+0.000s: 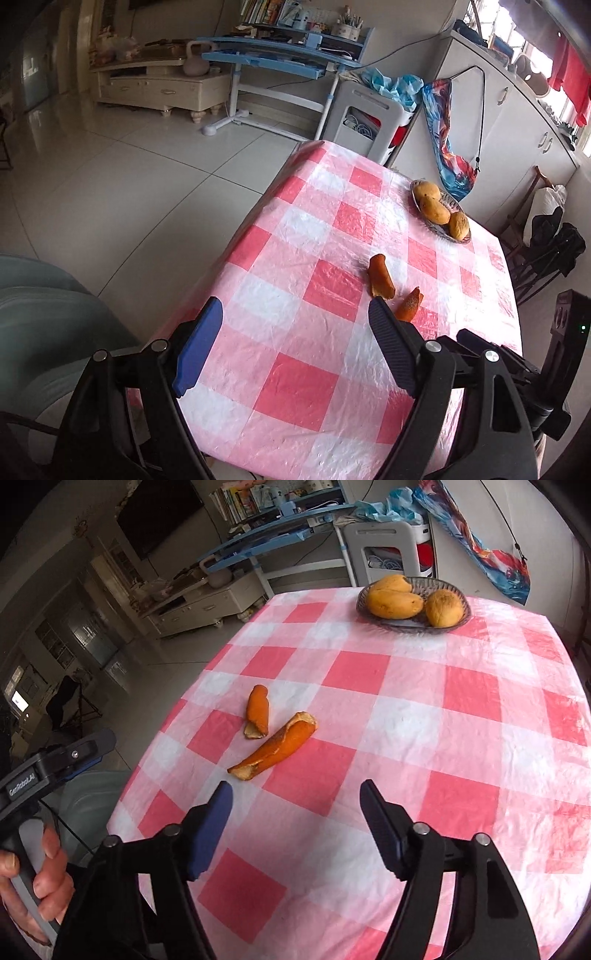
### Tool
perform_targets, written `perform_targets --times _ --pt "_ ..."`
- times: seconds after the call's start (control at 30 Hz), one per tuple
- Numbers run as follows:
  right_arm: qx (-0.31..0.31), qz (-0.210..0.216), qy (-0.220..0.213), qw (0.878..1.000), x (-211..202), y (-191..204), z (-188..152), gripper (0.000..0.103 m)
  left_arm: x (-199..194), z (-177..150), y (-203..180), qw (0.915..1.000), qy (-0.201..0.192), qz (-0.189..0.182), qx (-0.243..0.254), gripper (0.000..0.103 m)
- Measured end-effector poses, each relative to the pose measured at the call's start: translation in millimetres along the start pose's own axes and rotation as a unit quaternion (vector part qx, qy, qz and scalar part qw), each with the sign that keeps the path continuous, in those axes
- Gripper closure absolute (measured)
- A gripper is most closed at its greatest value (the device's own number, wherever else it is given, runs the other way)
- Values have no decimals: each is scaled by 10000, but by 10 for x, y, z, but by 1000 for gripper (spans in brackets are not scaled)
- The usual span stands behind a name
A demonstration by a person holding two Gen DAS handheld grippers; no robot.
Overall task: Collect trash
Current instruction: 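Grasp a carrot peel with the right gripper while the left grasps a carrot piece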
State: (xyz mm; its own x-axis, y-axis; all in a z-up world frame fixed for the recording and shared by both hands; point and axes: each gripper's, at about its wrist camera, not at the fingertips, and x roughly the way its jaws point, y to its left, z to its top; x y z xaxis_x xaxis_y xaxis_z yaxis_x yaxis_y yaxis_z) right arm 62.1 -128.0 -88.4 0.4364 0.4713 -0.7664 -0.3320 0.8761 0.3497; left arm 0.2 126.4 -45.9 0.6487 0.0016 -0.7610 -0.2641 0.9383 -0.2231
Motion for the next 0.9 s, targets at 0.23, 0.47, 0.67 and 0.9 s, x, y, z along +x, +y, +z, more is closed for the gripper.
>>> perform_targets --times 0.23,0.47,0.67,0.9 --pt "-150 -267 69 9995 428 296 133 44 113 170 -120 9997 -49 -21 258 25" --pt "-616 -821 26 9947 420 207 147 83 547 345 -547 9964 262 -111 803 25" --pt "-423 -1127 -79 9927 144 -222 85 84 902 220 -889 9917 518 38 1179 25" --pt "104 -995 -225 9947 -60 -574 90 84 1182 124 -997 9867 579 438 1455 33"
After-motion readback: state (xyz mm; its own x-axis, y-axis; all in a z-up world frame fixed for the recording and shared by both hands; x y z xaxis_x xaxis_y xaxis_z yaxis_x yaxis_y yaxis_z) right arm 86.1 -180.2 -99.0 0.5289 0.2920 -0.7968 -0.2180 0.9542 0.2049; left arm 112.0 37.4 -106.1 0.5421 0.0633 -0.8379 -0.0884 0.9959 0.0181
